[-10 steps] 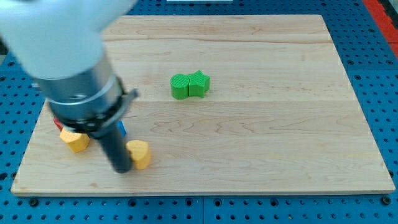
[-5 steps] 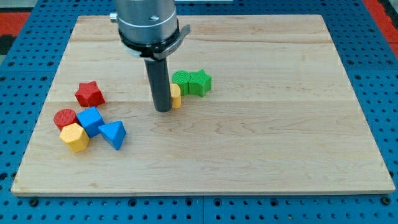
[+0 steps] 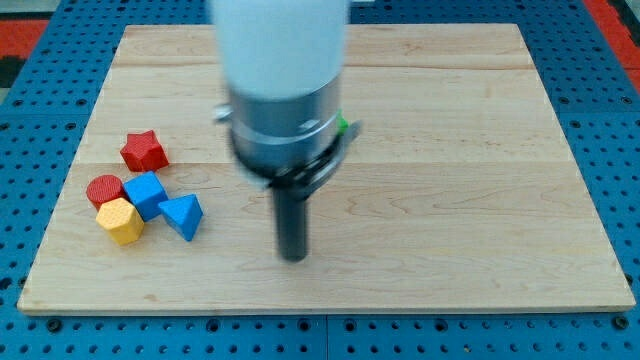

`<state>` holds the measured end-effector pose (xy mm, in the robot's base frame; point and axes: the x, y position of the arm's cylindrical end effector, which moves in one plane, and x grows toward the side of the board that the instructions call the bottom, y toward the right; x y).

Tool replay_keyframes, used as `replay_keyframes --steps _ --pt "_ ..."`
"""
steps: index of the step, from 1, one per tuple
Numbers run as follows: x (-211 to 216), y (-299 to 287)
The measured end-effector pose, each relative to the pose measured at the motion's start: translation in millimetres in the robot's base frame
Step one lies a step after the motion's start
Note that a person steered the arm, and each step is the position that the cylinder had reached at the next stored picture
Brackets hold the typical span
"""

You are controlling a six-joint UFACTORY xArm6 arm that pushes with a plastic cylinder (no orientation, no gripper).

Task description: Move the yellow blocks to the left of the green blocks

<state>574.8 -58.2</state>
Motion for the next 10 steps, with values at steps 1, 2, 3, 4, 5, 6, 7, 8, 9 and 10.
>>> replay_keyframes --steps 1,2,3,4,5,6,7,8,9,10 --pt "9.4 -104.7" --pt "-20.1 -170.3" --pt "-53.9 -171.2" --pt "-78.3 -168.4" --pt "-99.2 -144.7" --pt "-104.4 -123.9" --pt "-104.4 -158.2" --pt "-104.4 -145.1" --pt "-99.4 -117.6" --pt "-88.7 -113.1"
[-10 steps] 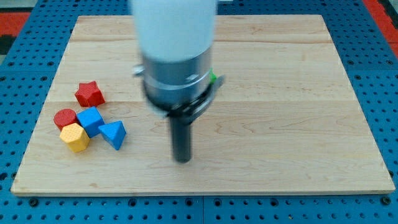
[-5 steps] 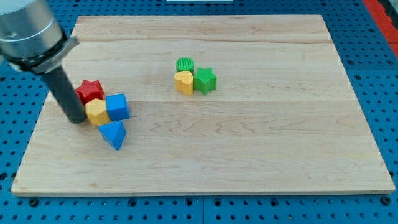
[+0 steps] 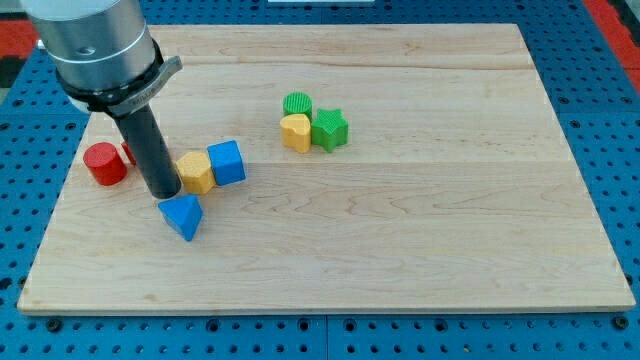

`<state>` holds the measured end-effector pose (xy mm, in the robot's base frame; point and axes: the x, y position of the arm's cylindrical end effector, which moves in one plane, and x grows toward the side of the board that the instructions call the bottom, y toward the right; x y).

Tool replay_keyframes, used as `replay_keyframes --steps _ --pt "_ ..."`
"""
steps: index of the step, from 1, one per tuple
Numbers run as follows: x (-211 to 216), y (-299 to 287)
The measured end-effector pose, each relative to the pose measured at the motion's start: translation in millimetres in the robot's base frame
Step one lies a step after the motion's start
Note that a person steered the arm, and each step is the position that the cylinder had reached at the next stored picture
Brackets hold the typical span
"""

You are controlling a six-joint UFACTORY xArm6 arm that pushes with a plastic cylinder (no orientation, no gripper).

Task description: Move the yellow blocks to the left of the green blocks

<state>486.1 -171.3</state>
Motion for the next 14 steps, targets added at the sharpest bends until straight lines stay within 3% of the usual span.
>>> replay_keyframes --steps 2,5,6,8,10,13,14 --pt "-4.9 49.0" --pt "-101.9 46.0" --pt "-113.0 11.5" --pt "-128.2 77.9" --pt "-174.5 72.8" --pt "-136.5 112.2" --pt "-154.5 57.7"
